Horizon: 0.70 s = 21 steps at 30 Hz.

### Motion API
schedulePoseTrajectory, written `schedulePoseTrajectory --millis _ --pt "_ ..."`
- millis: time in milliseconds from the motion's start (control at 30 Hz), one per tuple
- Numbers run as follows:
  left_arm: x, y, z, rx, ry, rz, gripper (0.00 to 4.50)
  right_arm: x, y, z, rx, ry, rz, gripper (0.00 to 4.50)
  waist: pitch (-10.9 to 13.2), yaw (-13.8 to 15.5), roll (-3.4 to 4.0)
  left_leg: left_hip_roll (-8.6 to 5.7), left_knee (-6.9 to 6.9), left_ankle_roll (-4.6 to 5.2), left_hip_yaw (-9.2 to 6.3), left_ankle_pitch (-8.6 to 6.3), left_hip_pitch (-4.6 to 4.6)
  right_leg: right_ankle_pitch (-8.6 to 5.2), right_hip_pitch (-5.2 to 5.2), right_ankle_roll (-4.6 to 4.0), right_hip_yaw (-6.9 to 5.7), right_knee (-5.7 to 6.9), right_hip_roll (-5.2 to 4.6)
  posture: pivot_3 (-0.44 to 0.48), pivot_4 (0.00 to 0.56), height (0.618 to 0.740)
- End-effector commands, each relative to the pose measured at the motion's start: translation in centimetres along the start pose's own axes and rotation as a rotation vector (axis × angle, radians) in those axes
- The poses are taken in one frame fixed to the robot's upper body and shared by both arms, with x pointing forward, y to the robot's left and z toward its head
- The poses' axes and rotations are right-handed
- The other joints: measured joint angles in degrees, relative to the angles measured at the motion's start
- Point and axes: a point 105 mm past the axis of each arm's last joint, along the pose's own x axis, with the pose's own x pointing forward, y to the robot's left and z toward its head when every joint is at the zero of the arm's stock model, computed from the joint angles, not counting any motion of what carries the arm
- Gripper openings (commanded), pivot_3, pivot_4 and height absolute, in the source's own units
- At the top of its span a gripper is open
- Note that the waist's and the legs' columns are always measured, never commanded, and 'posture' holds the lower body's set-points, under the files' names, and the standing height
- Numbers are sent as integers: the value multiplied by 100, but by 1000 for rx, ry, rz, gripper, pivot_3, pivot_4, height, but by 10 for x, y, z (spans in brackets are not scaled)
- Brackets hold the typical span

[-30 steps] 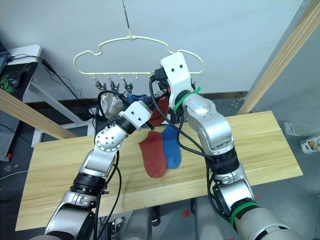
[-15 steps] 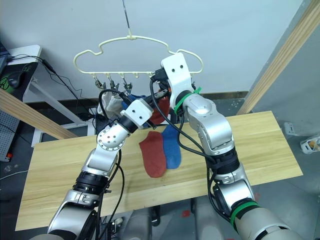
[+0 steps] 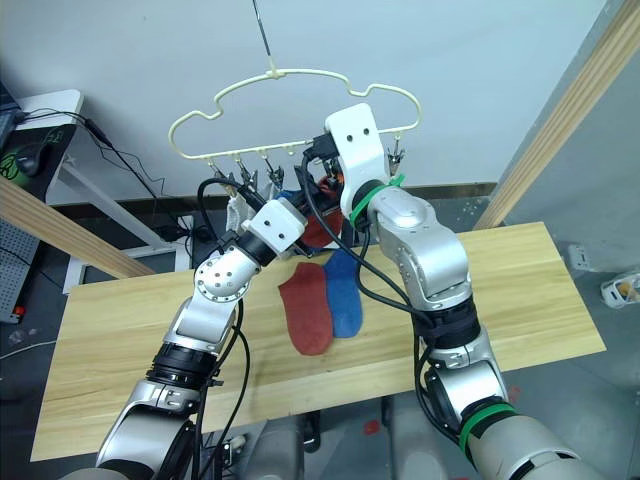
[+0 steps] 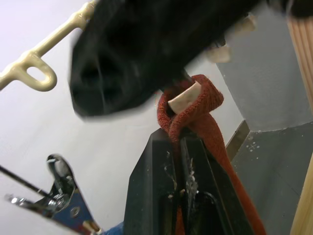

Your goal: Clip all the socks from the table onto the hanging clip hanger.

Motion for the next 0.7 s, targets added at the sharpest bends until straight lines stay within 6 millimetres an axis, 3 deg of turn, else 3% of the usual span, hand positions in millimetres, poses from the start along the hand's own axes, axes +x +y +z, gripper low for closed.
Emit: schedulePoseTrajectory --millis 33,300,500,700 --pt "-4 4 4 -53 -19 3 516 -12 10 25 3 -87 77 4186 0 -1 0 0 0 0 0 0 0 0 0 0 0 0 0 -197 325 740" --pt "-24 -2 -1 -150 36 -66 2619 -27 15 22 -5 -69 161 4186 0 -12 0 2 -1 0 -4 0 0 0 0 0 -2 1 2 -187 323 740" --pt "-51 -4 0 -202 94 -133 4342 -43 21 20 -41 -53 231 4186 -2 -9 -1 4 1 0 -5 0 1 0 1 0 0 3 1 -179 318 740" --pt "-72 -4 3 -249 147 -212 4459 -60 22 14 -121 -32 294 4186 -4 0 -4 4 2 0 -7 0 1 -1 3 1 -1 2 2 -167 314 740"
